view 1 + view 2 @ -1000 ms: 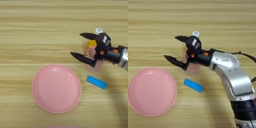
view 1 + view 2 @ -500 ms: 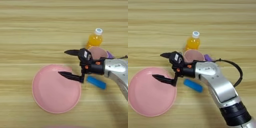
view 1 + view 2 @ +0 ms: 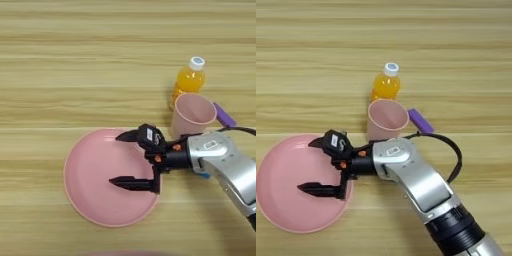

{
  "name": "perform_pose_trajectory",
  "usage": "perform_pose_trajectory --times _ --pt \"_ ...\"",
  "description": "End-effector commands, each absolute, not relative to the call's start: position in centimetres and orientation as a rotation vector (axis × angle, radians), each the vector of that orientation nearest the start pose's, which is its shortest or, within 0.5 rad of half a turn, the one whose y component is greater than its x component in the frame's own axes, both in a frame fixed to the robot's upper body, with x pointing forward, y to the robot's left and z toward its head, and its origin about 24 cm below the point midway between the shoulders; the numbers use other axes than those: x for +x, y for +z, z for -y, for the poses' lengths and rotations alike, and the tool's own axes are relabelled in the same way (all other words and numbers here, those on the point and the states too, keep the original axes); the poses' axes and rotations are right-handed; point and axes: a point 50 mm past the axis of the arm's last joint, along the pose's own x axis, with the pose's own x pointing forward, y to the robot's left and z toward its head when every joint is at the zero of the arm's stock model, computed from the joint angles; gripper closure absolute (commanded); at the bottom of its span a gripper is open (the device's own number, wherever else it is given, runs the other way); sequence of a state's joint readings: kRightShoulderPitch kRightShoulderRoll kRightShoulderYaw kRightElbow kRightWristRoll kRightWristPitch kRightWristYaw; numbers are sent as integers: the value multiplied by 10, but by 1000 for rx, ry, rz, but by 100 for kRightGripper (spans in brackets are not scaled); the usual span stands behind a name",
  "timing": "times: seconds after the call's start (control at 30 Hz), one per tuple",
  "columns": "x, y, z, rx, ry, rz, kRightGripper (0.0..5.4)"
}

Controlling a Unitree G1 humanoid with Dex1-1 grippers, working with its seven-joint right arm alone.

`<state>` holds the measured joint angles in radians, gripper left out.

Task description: Move the objects on the table

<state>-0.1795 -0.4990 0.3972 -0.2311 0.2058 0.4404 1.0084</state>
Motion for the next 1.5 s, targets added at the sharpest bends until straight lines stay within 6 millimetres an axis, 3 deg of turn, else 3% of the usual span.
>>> perform_pose_trajectory --times 0.03,0.63,0.97,1.5 --pt "234 72 94 -322 1360 -317 3" --pt "230 43 67 -177 1266 -440 3" --pt "240 43 55 -97 1170 -417 3" --pt "251 40 43 -108 1038 -391 3"
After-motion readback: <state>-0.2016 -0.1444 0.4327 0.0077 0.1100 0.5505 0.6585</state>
